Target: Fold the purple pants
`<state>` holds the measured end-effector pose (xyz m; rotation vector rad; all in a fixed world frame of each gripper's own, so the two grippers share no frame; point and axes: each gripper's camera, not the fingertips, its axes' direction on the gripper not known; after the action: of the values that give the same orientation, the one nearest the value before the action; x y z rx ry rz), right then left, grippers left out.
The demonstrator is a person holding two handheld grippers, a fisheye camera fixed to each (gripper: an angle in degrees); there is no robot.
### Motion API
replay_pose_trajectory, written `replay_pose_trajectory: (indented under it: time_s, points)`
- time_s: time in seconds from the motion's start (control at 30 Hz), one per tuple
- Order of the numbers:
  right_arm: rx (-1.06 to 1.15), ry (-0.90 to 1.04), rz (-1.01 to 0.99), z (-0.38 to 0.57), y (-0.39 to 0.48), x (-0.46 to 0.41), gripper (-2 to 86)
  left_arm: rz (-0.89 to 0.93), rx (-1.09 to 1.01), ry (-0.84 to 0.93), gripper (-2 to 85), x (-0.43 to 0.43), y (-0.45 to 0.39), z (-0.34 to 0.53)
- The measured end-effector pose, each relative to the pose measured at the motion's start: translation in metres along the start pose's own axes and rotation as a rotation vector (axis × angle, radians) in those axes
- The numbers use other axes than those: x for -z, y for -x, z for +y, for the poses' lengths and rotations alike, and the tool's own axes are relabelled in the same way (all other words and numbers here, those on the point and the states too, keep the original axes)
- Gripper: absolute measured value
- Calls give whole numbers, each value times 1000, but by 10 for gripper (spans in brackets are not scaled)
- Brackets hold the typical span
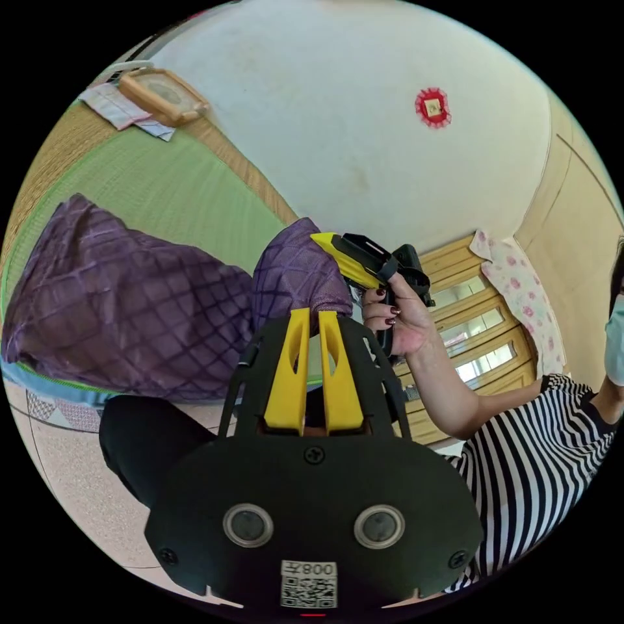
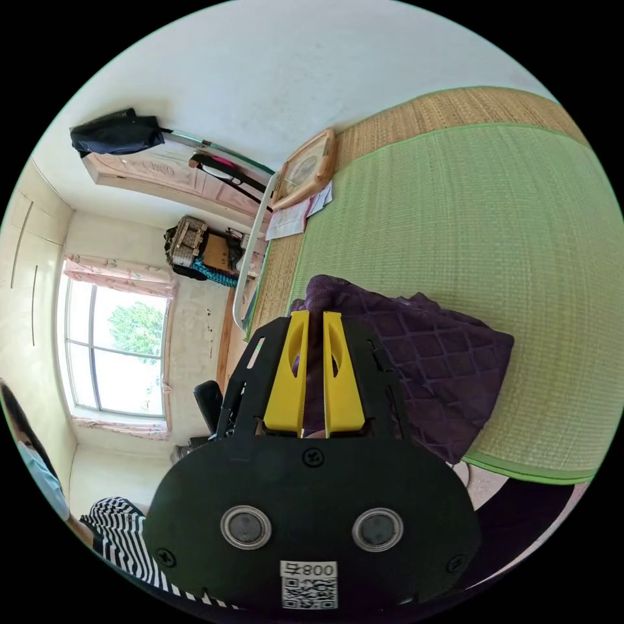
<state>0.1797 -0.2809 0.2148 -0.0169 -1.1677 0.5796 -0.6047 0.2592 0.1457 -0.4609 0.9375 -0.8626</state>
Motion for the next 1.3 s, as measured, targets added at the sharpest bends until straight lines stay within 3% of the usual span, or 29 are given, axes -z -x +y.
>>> replay_pose_trajectory:
  time_s: [0.37,0.67,1.03,1.3]
  points:
    - [114,153,9,-29,37,-237,23,-51,122,-189,24,190,112,-5]
    - [101,269,64,-42,3,-393,23,-113,237,-179,24,278,190,-11]
    - [238,372,16,-49,-49,-501,5,-167,326,-222,19,350,243,-7]
    - [345,390,39,-53,-92,-555,1,-255,266,-326,2,392,226,5]
